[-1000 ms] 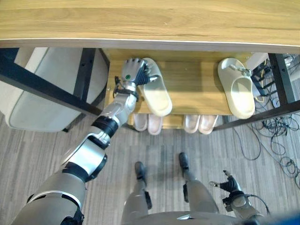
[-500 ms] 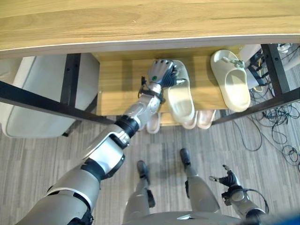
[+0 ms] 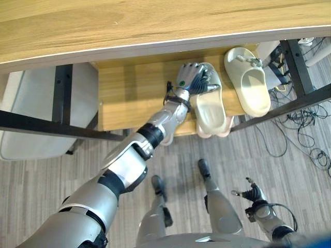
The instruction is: Arrange the slippers neatly on the shoe rack.
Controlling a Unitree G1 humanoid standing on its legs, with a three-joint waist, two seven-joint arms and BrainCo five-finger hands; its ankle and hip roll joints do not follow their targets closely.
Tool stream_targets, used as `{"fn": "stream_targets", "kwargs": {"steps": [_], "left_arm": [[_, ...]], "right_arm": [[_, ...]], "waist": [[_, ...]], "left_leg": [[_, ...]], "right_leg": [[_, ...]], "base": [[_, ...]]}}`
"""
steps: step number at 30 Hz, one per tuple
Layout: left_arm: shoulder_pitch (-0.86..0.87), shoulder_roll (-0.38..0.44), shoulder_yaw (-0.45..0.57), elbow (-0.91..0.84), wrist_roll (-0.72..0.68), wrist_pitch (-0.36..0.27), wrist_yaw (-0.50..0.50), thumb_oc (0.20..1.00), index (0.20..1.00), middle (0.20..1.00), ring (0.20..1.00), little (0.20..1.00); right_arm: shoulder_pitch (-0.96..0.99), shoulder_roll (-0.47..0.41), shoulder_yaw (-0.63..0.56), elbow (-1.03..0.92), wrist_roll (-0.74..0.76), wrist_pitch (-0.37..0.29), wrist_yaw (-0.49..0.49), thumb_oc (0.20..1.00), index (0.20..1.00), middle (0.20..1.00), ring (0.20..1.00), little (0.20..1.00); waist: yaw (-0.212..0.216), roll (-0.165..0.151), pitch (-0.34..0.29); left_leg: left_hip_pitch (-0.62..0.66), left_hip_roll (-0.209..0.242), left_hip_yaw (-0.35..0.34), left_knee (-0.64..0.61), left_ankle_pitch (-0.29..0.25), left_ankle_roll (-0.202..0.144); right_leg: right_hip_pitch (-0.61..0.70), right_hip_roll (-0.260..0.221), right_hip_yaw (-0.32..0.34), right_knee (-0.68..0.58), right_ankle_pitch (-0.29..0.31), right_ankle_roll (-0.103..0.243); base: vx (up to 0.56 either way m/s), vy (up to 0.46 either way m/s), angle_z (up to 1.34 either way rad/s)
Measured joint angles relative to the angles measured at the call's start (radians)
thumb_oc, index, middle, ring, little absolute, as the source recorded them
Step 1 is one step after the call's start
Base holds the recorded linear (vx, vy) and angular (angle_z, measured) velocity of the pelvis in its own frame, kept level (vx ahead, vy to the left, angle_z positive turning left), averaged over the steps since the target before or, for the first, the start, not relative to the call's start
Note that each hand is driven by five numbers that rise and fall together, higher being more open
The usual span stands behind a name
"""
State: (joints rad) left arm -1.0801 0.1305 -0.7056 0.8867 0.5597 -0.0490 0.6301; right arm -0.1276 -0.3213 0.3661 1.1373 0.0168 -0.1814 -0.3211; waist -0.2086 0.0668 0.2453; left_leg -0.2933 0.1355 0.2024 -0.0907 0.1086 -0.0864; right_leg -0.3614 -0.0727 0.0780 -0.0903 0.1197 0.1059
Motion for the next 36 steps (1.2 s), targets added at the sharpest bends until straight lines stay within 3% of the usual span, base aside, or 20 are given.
{"fn": "stream_targets", "kwargs": {"steps": [8,28,29,30,31,32,33,36], "left_arm": [[-0.093,-0.003,-0.003,0.09,-0.002,0.012,0.009,0.2,0.2,0.2,0.2,0.2],[-0.156,0.009,-0.008,0.1,0.0,0.034,0.012,0.2,0.2,0.2,0.2,0.2],[-0.16,0.009,-0.008,0.101,0.0,0.037,0.012,0.253,0.253,0.253,0.253,0.253],[-0.166,0.009,-0.008,0.1,0.0,0.039,0.012,0.545,0.545,0.545,0.545,0.545],[-0.166,0.008,-0.009,0.099,0.0,0.039,0.012,0.598,0.598,0.598,0.598,0.598],[-0.166,0.007,-0.008,0.098,0.0,0.039,0.012,0.918,0.918,0.918,0.918,0.918],[-0.166,0.006,-0.005,0.099,-0.001,0.039,0.012,1.0,1.0,1.0,1.0,1.0],[-0.166,0.007,-0.004,0.105,-0.001,0.042,0.012,1.0,1.0,1.0,1.0,1.0]], "right_arm": [[-0.004,-0.003,0.018,-0.001,0.003,-0.003,-0.006,1.0,1.0,1.0,1.0,1.0],[-0.032,-0.004,0.039,0.001,0.02,-0.023,-0.017,1.0,1.0,1.0,1.0,1.0],[-0.032,-0.004,0.039,0.0,0.02,-0.023,-0.018,1.0,1.0,1.0,1.0,1.0],[-0.032,-0.004,0.039,0.0,0.02,-0.024,-0.019,1.0,1.0,1.0,1.0,1.0],[-0.032,-0.004,0.039,0.0,0.02,-0.023,-0.02,1.0,1.0,1.0,1.0,1.0],[-0.032,-0.003,0.039,0.0,0.02,-0.024,-0.02,1.0,1.0,1.0,1.0,1.0],[-0.032,-0.003,0.039,0.0,0.02,-0.024,-0.025,1.0,1.0,1.0,1.0,1.0],[-0.032,-0.003,0.039,-0.001,0.02,-0.024,-0.029,1.0,1.0,1.0,1.0,1.0]], "waist": [[-0.027,-0.008,0.005],[-0.045,-0.021,0.009],[-0.046,-0.023,0.009],[-0.046,-0.025,0.008],[-0.046,-0.027,0.009],[-0.046,-0.028,0.009],[-0.046,-0.03,0.008],[-0.047,-0.034,0.008]], "left_leg": [[-0.006,-0.002,0.013,0.0,-0.001,0.002],[-0.041,-0.003,0.033,0.0,-0.003,0.004],[-0.043,-0.003,0.033,0.0,-0.003,0.004],[-0.048,-0.004,0.033,0.0,-0.003,0.004],[-0.049,-0.004,0.033,0.0,-0.003,0.004],[-0.049,-0.004,0.033,0.0,-0.003,0.004],[-0.049,-0.004,0.033,0.0,-0.003,0.004],[-0.046,-0.004,0.033,0.0,-0.003,0.004]], "right_leg": [[-0.017,0.001,0.019,0.0,0.005,0.002],[-0.061,0.0,0.032,0.0,0.014,0.002],[-0.063,0.0,0.032,0.0,0.014,0.003],[-0.068,0.0,0.032,0.0,0.014,0.003],[-0.069,0.0,0.032,0.0,0.019,0.0],[-0.069,0.0,0.032,0.0,0.023,0.001],[-0.068,0.0,0.032,0.0,0.023,0.001],[-0.066,0.0,0.032,0.001,0.024,0.0]], "base": [[0.01,-0.014,-0.06],[0.0,-0.003,-0.01],[0.0,0.0,0.0],[0.0,0.0,0.0],[0.0,0.0,0.0],[0.0,0.0,0.0],[0.0,0.0,0.0],[0.0,0.0,0.0]]}}
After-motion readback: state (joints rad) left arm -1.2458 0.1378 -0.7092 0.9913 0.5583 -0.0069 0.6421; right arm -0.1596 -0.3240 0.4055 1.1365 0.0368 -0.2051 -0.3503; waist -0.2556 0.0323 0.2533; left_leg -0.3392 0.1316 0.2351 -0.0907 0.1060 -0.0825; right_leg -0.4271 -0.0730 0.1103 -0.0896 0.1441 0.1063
